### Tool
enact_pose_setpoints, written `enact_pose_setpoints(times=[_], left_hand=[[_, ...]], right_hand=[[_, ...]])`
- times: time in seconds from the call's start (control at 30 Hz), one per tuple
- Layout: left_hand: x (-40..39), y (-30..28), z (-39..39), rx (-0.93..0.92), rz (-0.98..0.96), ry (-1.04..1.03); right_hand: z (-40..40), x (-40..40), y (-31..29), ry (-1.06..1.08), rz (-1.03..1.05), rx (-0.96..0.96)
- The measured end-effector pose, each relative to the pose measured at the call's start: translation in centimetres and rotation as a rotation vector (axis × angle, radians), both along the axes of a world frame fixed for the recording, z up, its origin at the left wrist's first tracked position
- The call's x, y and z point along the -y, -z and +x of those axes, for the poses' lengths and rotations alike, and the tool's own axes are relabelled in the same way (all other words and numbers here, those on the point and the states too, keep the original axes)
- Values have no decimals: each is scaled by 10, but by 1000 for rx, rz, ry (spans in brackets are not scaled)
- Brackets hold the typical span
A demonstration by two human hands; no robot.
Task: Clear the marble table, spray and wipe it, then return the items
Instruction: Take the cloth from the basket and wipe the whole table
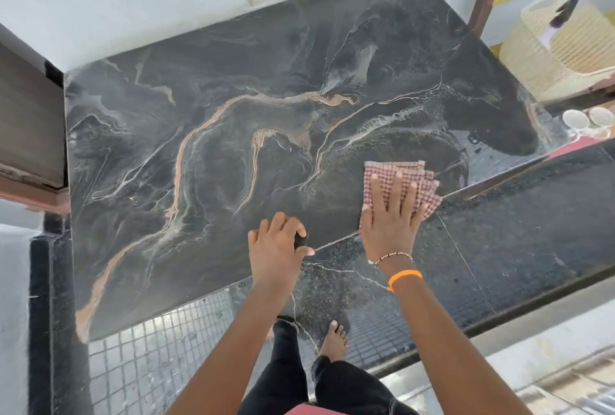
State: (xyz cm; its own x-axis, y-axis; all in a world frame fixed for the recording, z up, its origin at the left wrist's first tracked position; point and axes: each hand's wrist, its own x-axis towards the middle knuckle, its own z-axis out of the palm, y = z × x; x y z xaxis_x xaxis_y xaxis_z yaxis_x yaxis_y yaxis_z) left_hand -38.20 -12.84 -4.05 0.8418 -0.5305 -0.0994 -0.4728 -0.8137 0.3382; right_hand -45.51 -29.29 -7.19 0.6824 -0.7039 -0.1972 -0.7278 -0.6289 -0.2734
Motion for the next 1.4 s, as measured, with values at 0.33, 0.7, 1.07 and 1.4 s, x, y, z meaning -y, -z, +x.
enact_pose_setpoints(times=[0.33,0.7,1.07,1.4], left_hand=[[29,0,-19,40,50,82],[91,-1,-14,-23,50,313],[106,3,-15,5,65,260],[208,-5,-10,-63,61,462]], right_hand=[[47,37,0,-534,-73,-1],[-19,186,-3,55,-45,-36],[-10,69,-5,-182,22,-76],[34,198,-9,-259,-17,-98]])
